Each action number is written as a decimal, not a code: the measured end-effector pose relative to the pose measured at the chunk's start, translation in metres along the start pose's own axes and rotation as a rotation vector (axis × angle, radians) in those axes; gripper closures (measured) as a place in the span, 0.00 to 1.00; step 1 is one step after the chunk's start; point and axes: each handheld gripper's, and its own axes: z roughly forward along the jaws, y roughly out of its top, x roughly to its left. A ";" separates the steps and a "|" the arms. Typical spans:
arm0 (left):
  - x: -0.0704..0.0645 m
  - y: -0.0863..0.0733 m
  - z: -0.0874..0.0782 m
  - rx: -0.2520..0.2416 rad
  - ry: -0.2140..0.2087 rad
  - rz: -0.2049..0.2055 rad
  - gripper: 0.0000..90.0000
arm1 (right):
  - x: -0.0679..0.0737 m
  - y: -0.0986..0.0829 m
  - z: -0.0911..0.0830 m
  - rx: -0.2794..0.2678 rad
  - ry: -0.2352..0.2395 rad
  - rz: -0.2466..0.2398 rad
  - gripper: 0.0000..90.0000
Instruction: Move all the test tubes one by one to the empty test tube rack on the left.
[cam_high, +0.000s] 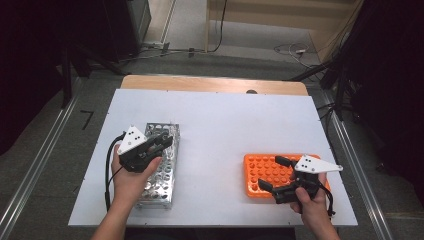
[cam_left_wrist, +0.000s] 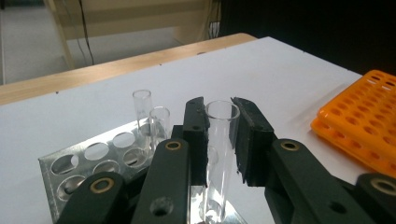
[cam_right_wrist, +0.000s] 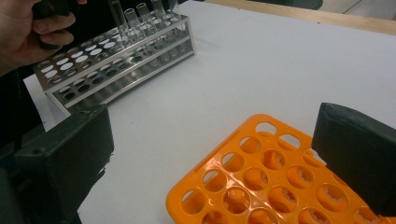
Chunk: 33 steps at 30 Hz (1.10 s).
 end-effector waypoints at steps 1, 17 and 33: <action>-0.001 -0.001 0.000 0.011 0.006 0.002 0.84 | 0.000 0.000 0.000 0.001 -0.002 0.000 0.00; -0.005 -0.007 0.006 0.133 0.026 0.045 0.84 | -0.002 -0.001 -0.001 0.003 -0.017 0.000 0.00; -0.005 -0.008 0.009 0.205 0.011 0.050 0.84 | -0.003 -0.001 0.001 0.013 -0.032 -0.004 0.00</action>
